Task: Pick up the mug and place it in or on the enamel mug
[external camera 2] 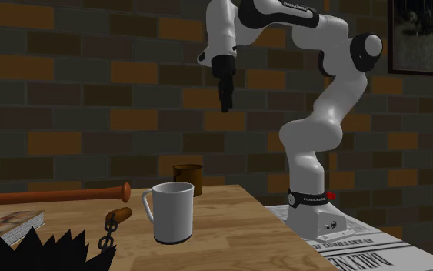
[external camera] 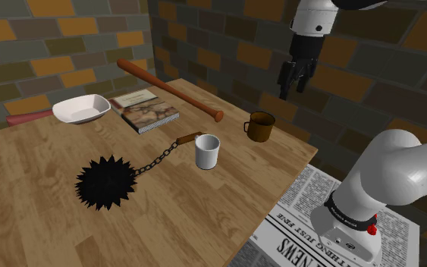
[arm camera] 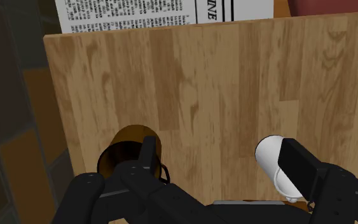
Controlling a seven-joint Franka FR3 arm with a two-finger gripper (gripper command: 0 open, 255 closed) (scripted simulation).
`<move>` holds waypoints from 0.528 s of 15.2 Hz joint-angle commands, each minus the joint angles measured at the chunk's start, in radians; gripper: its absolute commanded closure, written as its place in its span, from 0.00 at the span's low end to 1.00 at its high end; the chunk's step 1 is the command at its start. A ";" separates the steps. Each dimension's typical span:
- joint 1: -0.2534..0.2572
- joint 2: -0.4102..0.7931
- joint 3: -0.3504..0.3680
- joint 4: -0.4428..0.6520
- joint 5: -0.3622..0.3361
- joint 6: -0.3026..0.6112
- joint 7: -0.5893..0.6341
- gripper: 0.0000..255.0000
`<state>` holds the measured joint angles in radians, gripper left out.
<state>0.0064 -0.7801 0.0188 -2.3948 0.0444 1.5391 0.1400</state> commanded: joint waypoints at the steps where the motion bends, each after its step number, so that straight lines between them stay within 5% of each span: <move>1: 0.000 0.000 0.000 0.000 0.000 0.000 0.000 0.00; 8: 0.029 0.153 0.073 -0.056 0.066 0.237 0.073 0.00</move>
<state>0.0306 -0.6556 0.0791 -2.4418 0.0996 1.7311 0.2005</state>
